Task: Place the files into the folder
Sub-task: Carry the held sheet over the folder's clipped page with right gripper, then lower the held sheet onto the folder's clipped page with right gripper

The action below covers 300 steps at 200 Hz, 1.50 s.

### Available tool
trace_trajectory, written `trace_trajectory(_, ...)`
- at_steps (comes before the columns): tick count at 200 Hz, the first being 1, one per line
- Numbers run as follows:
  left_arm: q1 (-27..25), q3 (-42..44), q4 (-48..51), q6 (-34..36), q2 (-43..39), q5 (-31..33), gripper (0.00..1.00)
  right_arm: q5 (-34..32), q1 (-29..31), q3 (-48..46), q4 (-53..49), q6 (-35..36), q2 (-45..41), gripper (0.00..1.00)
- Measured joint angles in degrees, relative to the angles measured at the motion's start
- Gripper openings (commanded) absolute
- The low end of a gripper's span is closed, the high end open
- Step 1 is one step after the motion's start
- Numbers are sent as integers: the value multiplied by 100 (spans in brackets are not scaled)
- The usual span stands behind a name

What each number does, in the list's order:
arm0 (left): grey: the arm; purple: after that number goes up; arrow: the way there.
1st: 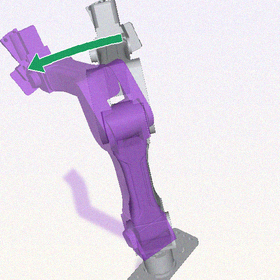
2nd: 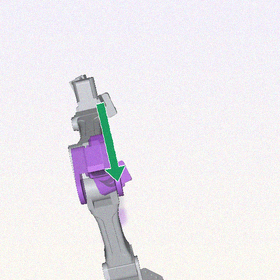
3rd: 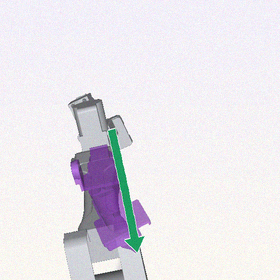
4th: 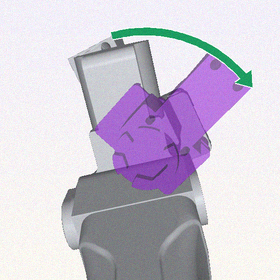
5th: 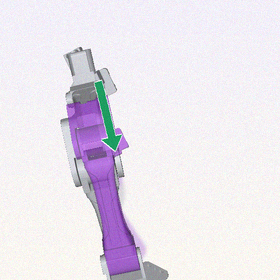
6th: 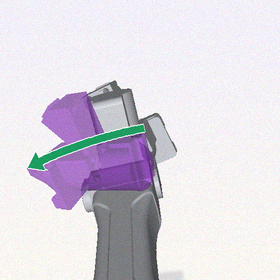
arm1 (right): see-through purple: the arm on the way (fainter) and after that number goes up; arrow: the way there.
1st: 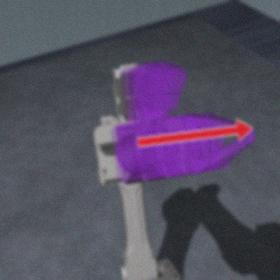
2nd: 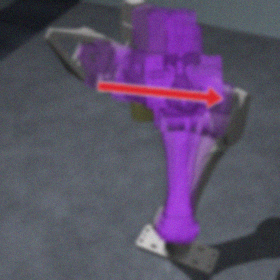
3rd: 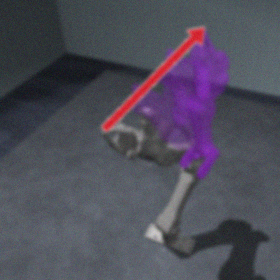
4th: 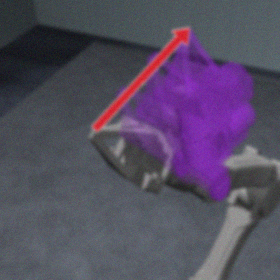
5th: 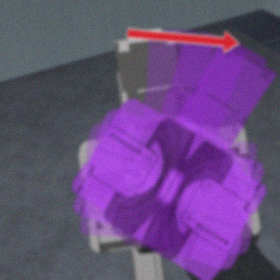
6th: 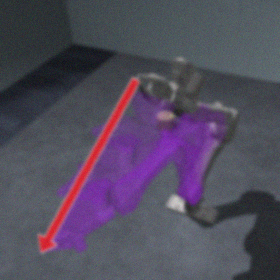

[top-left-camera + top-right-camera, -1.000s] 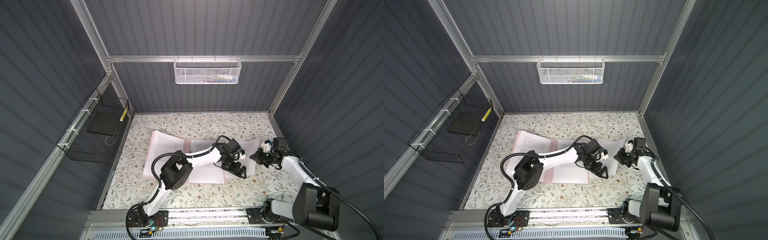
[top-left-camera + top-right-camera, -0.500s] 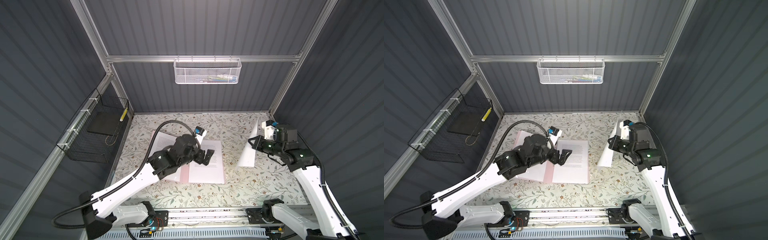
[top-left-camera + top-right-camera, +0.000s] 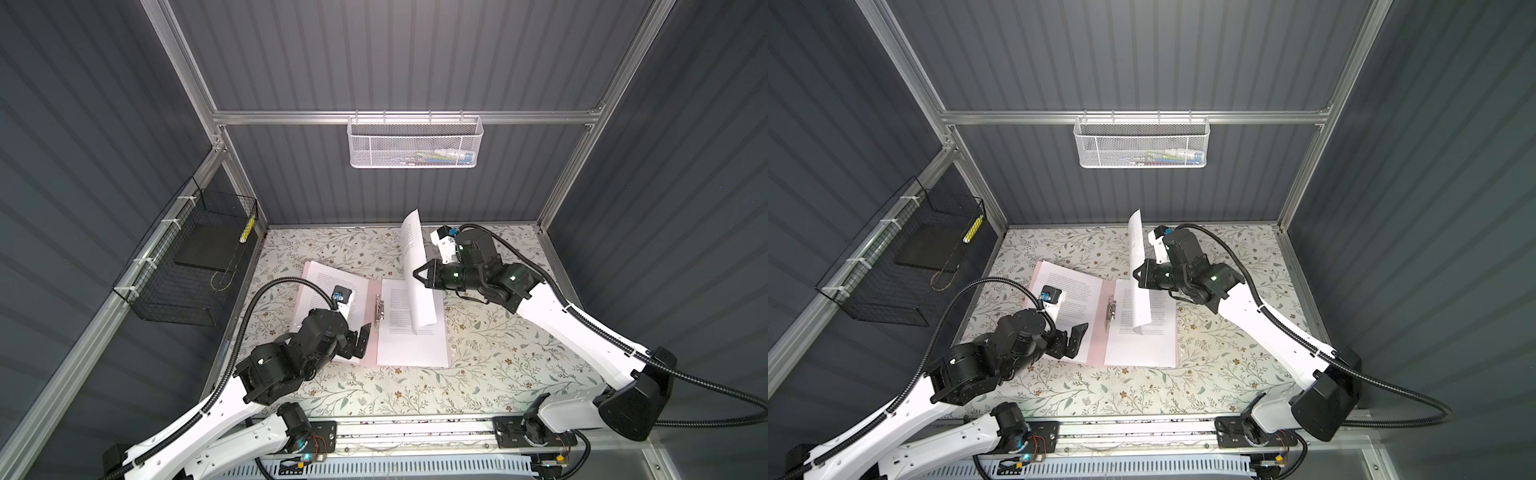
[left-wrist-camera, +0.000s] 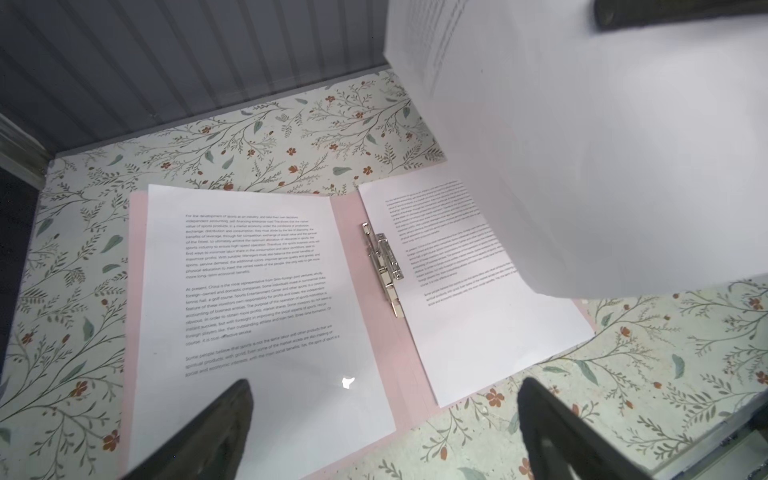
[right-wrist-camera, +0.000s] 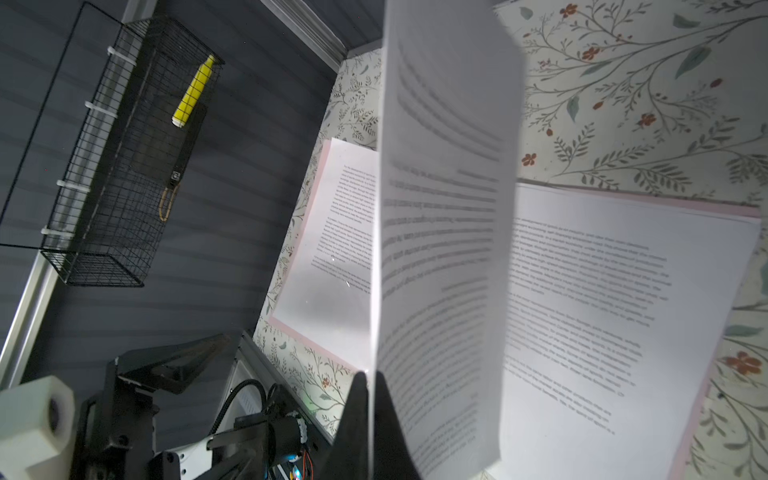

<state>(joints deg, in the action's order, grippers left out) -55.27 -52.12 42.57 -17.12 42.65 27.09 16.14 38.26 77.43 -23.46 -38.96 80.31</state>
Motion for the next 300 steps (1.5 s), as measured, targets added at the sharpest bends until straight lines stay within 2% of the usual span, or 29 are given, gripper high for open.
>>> trace_trajectory(18,57,50,24,24,-96,17,100,142,-256,-315,446,-98,-17,0)
trace_trajectory(40,173,55,28,94,-63,55,100,452,-809,-1187,1073,-269,-7,0)
trace_trajectory(63,254,55,39,144,192,149,100,487,-1185,-1869,1233,-278,297,0)
trace_trajectory(107,343,55,155,192,490,258,100,525,-1178,-2243,1679,-190,1248,0)
trace_trajectory(138,476,55,203,181,275,452,100,516,-1165,-2634,1926,-195,1318,0)
trace_trajectory(178,538,55,208,168,205,481,100,619,-1108,-2695,2037,-151,1318,0)
trace_trajectory(207,549,55,212,173,404,221,100,660,-1067,-2852,2072,-127,1292,0)
trace_trajectory(261,549,55,92,234,476,-715,100,726,-986,-3104,2175,-168,1268,0)
trace_trajectory(300,549,55,72,282,680,-981,100,745,-968,-3180,2223,-245,1119,0)
